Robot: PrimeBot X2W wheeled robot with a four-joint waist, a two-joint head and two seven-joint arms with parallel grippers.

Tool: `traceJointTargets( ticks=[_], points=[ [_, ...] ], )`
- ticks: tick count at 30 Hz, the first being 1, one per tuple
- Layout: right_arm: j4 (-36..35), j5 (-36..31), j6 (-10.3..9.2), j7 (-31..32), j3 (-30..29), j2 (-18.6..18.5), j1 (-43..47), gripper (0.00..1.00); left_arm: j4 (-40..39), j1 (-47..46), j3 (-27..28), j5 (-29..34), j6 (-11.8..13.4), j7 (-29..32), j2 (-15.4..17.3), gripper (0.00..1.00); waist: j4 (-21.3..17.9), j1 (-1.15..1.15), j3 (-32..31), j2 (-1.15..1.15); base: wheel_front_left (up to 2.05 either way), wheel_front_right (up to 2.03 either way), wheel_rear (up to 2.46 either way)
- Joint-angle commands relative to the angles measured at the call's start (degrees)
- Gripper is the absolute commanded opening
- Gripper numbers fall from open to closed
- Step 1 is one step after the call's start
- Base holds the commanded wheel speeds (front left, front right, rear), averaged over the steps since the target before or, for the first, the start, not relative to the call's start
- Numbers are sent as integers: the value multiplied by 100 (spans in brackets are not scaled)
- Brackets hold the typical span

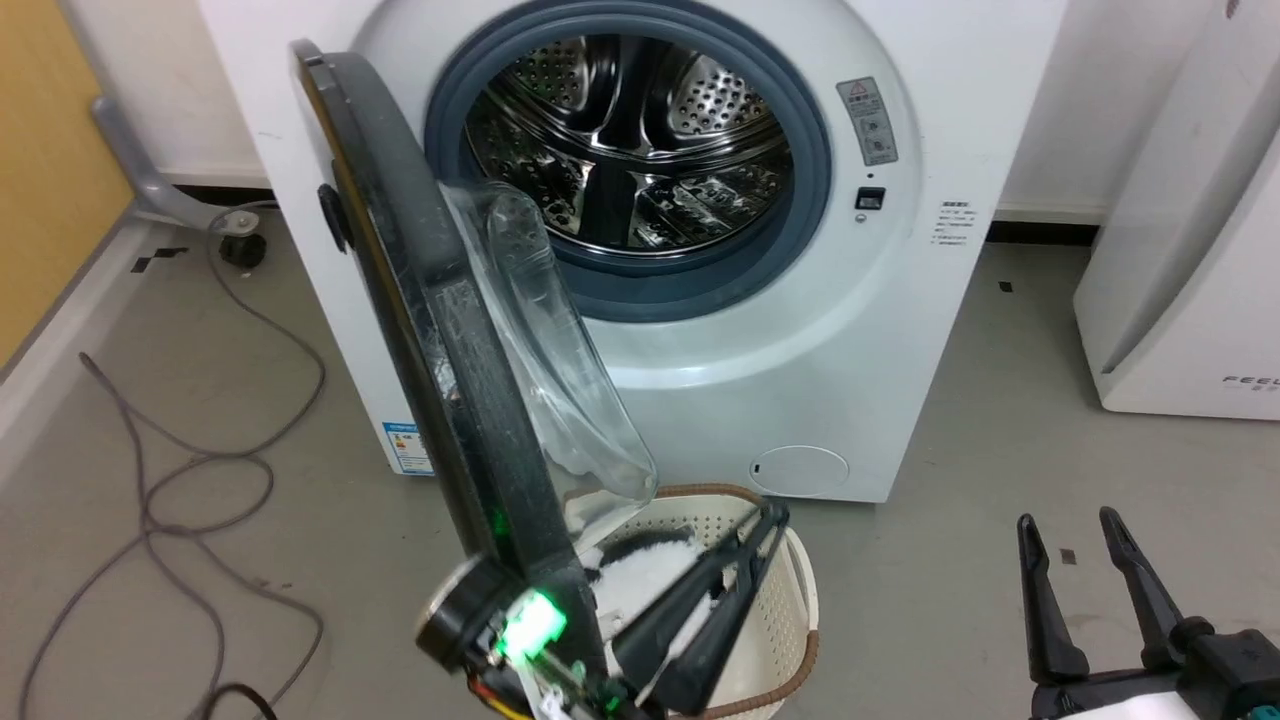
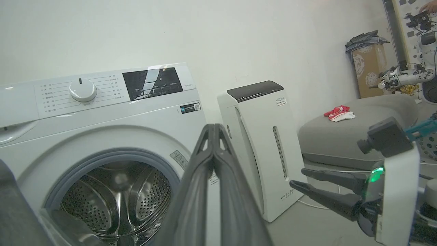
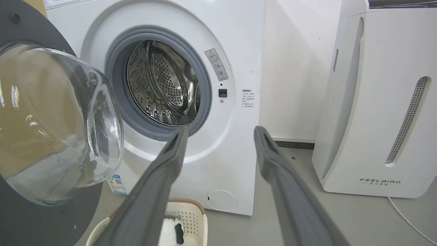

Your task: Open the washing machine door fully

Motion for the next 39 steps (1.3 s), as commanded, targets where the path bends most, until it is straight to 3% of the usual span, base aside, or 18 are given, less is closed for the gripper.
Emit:
traceJointTargets(
  ticks=[1, 14, 23, 39],
  points=[
    [16, -7, 5, -25, -2, 25, 69, 100, 52, 111, -33, 10, 59, -24, 56, 0, 31, 0, 5, 0, 0, 0, 0],
    [127, -17, 5, -25, 32, 25, 14, 100, 1209, 314, 21, -403, 372, -24, 218, 0, 196, 0, 130, 0, 0, 0, 0],
    [193, 10, 5, -25, -40, 25, 65, 100, 1502, 451, 209, -542, 555, -24, 305, 0, 392, 0, 205, 0, 0, 0, 0],
    [228, 72, 5, -25, -57, 25, 57, 100, 1429, 718, 467, -617, 716, -24, 504, 0, 1467, 0, 278, 0, 0, 0, 0]
  ],
)
